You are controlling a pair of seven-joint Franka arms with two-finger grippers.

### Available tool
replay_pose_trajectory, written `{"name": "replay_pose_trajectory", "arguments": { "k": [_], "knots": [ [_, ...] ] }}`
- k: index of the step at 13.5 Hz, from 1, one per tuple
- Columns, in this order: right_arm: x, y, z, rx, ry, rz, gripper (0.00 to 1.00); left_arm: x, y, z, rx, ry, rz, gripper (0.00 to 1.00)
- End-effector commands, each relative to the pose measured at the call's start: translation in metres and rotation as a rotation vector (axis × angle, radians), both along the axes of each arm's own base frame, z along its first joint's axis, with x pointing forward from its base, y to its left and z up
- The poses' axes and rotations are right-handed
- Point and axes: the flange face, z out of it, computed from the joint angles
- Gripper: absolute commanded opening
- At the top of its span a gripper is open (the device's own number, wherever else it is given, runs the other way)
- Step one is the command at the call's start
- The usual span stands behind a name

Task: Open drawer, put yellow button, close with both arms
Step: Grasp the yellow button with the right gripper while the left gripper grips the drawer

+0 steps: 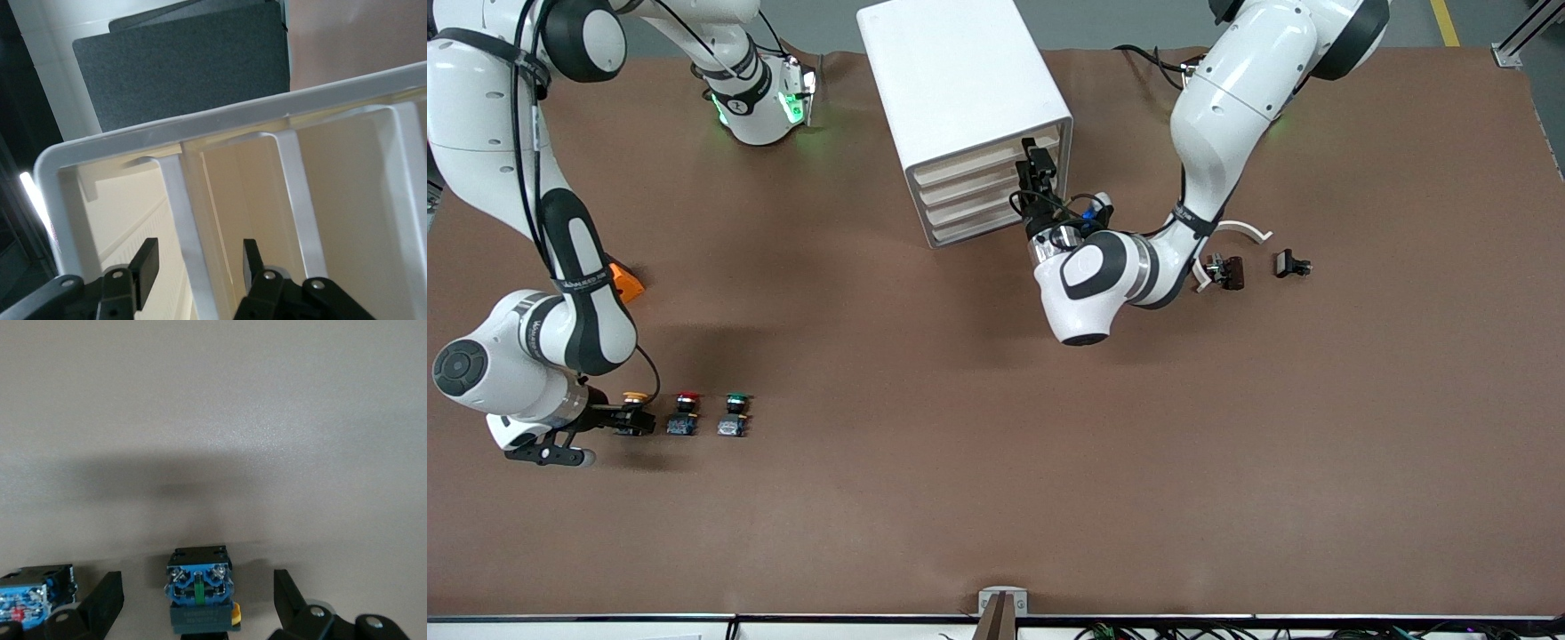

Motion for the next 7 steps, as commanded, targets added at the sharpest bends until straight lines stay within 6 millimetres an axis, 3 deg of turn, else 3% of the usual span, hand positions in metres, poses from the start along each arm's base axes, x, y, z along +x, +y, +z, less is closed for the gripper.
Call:
{"name": "replay_pose_trajectory", "arguments": {
  "k": [1, 5, 7],
  "knots": [
    [-0.0027, -0.0012, -0.0015, 0.025, -0.010, 0.005, 1.00, -0.0168, -0.0110, 0.0009, 0.010, 0.035, -0.028, 0.44],
    [-0.0016, 0.0018, -0.0001, 0.024, -0.010, 0.014, 0.99, -0.0258, -0.0138, -0.0022, 0.012, 0.055, -0.050, 0.10],
    [-0.0013, 0.0040, 0.0006, 0.025, -0.007, 0.015, 0.40, -0.0229, -0.0126, -0.0019, 0.009, 0.052, -0.046, 0.09]
  ]
}}
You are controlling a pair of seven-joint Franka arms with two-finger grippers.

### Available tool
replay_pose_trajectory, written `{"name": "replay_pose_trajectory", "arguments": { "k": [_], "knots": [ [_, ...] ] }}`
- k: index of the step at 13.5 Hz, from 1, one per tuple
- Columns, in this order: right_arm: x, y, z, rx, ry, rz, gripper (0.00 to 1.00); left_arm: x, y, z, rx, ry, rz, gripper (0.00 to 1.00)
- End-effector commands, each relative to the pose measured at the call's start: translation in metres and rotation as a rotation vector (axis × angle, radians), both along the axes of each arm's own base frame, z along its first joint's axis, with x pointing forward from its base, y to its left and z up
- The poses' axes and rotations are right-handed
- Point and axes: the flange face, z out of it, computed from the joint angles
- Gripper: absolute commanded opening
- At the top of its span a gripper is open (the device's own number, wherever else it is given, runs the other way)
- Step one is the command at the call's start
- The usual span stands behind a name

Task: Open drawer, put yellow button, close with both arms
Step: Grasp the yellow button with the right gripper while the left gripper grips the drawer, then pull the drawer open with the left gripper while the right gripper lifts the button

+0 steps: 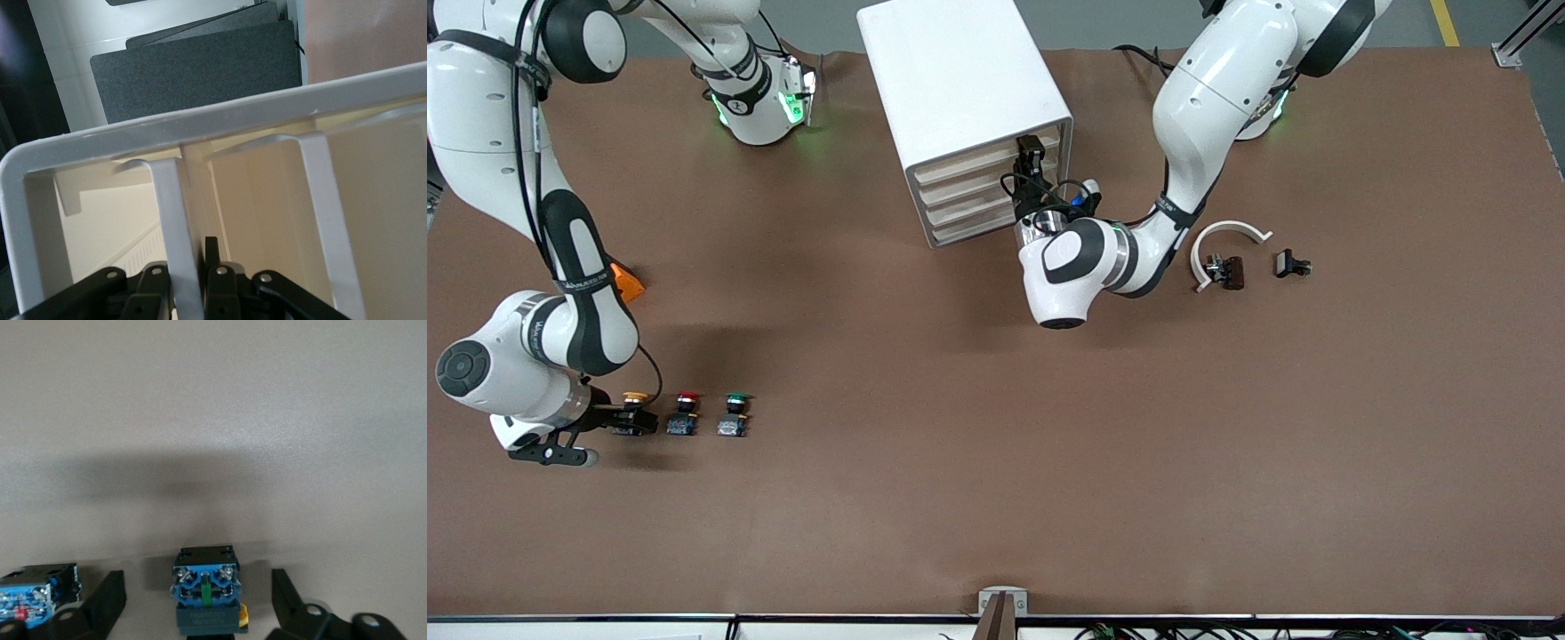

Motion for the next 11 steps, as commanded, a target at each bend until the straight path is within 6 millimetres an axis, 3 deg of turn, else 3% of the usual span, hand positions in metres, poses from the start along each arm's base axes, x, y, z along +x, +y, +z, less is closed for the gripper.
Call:
{"name": "replay_pose_trajectory", "arguments": {
  "k": [1, 2, 8, 11],
  "knots": [
    [-0.002, 0.000, 0.002, 0.018, -0.009, 0.007, 0.10, 0.004, 0.003, 0.000, -0.003, 0.021, 0.016, 0.09],
    [-0.002, -0.001, 0.002, 0.018, -0.008, 0.006, 0.00, 0.007, 0.006, -0.003, -0.002, 0.024, 0.023, 0.09],
    [0.001, 0.004, 0.018, 0.024, -0.001, -0.008, 0.00, 0.046, 0.043, -0.013, 0.012, 0.018, 0.106, 0.14],
    [-0.002, 0.024, 0.075, 0.053, 0.075, -0.088, 0.00, 0.072, 0.062, -0.010, 0.010, -0.012, 0.170, 0.15]
  ]
}}
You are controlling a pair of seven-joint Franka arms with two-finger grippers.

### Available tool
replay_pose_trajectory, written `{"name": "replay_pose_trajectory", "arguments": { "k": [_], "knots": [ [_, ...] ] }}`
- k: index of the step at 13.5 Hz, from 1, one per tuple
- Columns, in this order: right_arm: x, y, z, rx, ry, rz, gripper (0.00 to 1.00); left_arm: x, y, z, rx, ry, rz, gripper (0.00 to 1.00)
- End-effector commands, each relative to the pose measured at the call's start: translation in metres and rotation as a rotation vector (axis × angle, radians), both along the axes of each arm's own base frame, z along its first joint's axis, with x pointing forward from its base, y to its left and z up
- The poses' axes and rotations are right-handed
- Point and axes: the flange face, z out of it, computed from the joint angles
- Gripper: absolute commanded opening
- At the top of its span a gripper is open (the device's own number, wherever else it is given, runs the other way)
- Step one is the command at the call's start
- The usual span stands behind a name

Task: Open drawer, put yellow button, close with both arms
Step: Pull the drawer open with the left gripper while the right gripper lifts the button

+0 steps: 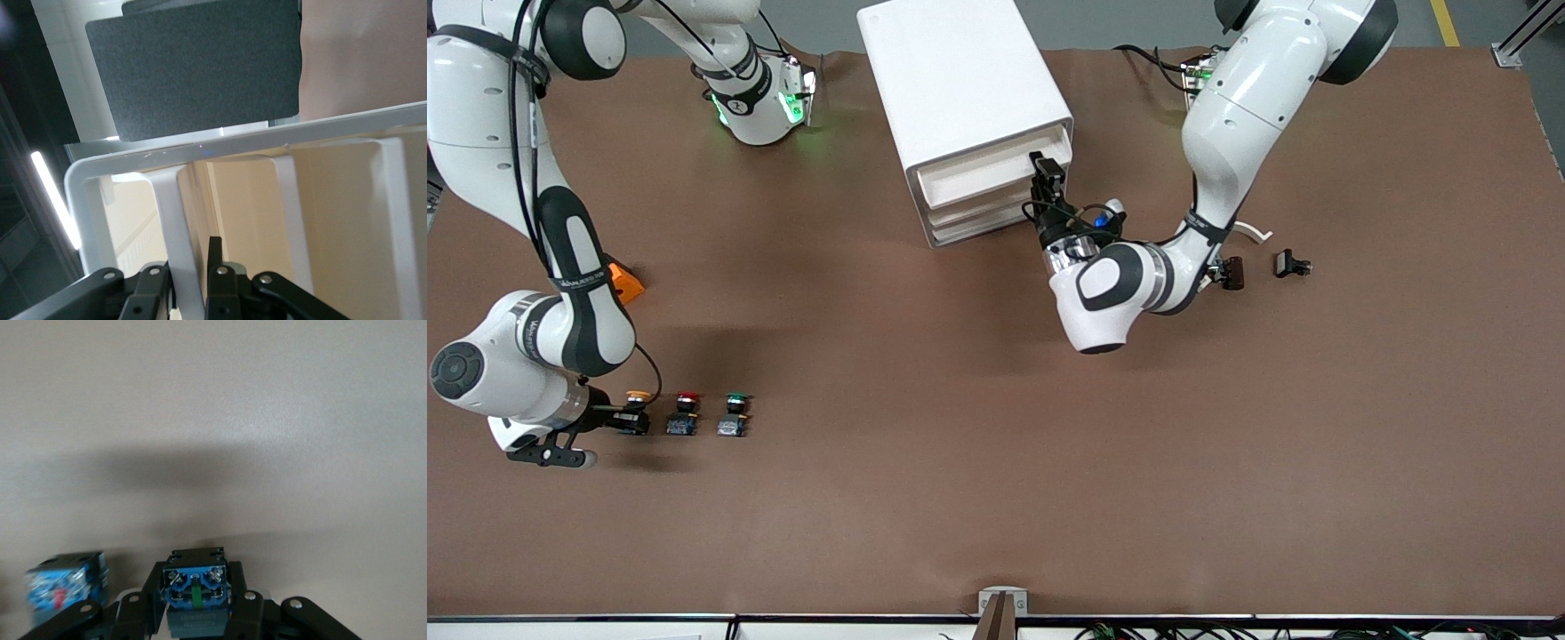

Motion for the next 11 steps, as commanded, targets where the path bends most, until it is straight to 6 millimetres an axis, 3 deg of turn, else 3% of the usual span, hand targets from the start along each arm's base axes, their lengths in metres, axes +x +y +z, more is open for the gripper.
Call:
{"name": "replay_pose_trajectory", "arguments": {
  "k": [1, 4, 5, 11],
  "knots": [
    [-0.007, 0.026, 0.069, 0.030, 0.049, -0.075, 0.00, 0.026, 0.018, -0.005, -0.013, -0.029, 0.064, 0.15],
    [-0.016, 0.080, 0.131, 0.055, 0.090, -0.190, 0.00, 0.050, 0.039, -0.002, -0.015, -0.050, 0.125, 0.15],
    [-0.022, 0.106, 0.149, 0.092, 0.106, -0.232, 0.00, 0.058, 0.045, 0.001, -0.020, -0.059, 0.140, 0.15],
    [-0.060, 0.236, 0.233, 0.088, 0.134, -0.421, 0.00, 0.080, 0.067, 0.005, -0.028, -0.081, 0.193, 0.18]
  ]
}}
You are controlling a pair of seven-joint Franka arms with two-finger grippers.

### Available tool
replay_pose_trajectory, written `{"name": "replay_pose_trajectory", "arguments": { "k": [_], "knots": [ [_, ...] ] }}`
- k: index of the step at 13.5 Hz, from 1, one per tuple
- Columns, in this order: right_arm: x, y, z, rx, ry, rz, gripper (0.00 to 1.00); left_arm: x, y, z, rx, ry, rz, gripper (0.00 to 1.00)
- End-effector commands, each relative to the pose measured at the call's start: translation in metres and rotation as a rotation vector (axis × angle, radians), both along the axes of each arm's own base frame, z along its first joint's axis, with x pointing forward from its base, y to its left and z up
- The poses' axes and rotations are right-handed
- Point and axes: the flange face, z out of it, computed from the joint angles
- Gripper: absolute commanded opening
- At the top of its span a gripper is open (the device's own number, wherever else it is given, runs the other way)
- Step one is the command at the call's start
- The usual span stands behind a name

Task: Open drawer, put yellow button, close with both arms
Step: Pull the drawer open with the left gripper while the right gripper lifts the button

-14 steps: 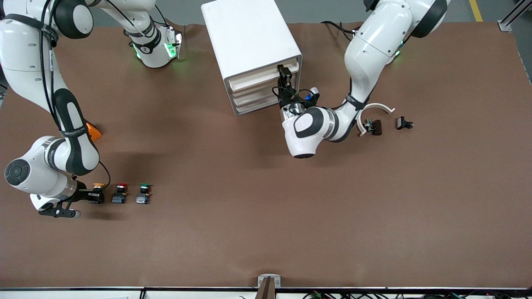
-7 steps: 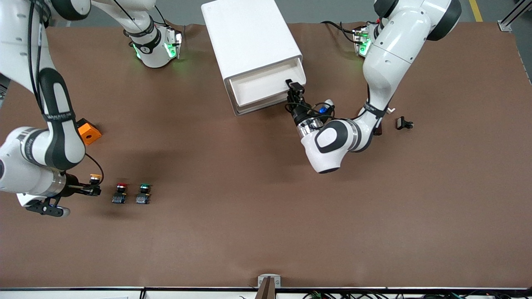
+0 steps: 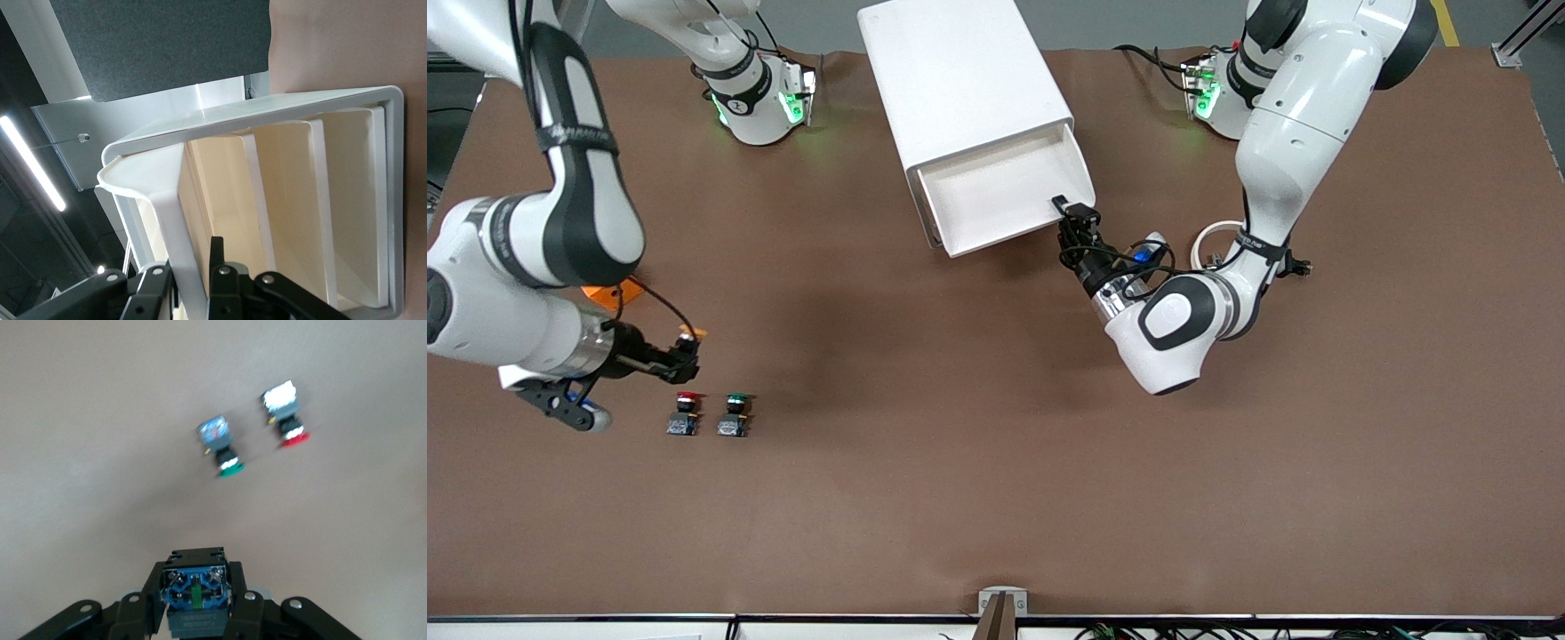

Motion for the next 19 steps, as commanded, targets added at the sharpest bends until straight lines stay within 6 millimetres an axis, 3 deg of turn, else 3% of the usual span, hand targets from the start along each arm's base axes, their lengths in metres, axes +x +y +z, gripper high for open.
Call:
{"name": "replay_pose_trajectory", "arguments": {
  "k": [1, 5, 6, 7, 8, 9, 12, 16, 19],
  "knots": [
    [-0.029, 0.053, 0.035, -0.002, 0.006, -0.085, 0.00, 0.009, 0.006, -0.007, -0.014, -0.009, 0.018, 0.18],
    [-0.063, 0.143, 0.069, -0.013, -0.002, -0.174, 0.00, 0.011, 0.009, -0.007, -0.013, -0.009, 0.023, 0.22],
    [-0.072, 0.164, 0.074, -0.014, -0.005, -0.187, 0.00, 0.011, 0.010, -0.007, -0.012, -0.010, 0.022, 0.30],
    [-0.083, 0.189, 0.076, -0.018, -0.002, -0.205, 0.00, 0.011, 0.010, -0.007, -0.012, -0.010, 0.022, 0.61],
    [-0.094, 0.214, 0.076, -0.022, -0.003, -0.228, 0.00, 0.011, 0.010, -0.007, -0.012, -0.010, 0.022, 1.00],
    [-0.108, 0.242, 0.076, -0.026, 0.000, -0.245, 0.00, 0.010, 0.010, -0.009, -0.008, -0.009, 0.019, 1.00],
    [-0.142, 0.297, 0.076, -0.035, 0.002, -0.242, 0.00, 0.013, 0.013, -0.004, -0.058, -0.044, 0.018, 1.00],
    [-0.181, 0.357, 0.076, -0.039, -0.037, -0.286, 0.00, 0.035, 0.029, 0.016, -0.265, -0.194, 0.016, 1.00],
    [-0.213, 0.397, 0.057, -0.091, -0.055, -0.323, 0.00, 0.044, 0.031, 0.036, -0.437, -0.361, -0.067, 1.00]
  ]
}}
